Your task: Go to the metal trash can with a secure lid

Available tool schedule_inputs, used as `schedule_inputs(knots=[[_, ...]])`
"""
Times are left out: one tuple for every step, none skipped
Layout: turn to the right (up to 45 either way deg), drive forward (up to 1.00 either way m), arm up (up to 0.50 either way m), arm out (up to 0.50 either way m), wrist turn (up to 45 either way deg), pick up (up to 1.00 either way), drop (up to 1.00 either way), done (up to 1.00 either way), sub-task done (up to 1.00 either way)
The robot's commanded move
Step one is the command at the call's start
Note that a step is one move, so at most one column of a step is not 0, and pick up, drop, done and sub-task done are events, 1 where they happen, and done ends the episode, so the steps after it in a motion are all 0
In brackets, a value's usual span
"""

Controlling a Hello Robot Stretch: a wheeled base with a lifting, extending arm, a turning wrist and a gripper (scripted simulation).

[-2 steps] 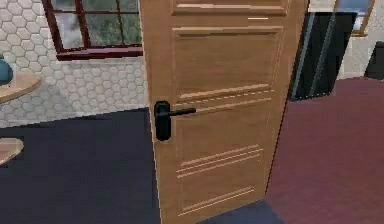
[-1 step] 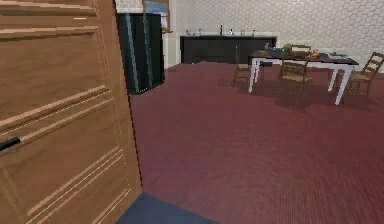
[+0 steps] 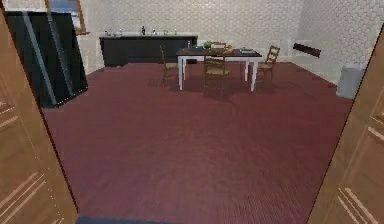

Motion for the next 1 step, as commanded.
schedule_inputs(knots=[[0.0, 0.75, 0.00, 0.00, 0.0, 0.00, 0.00, 0.00, 0.00]])
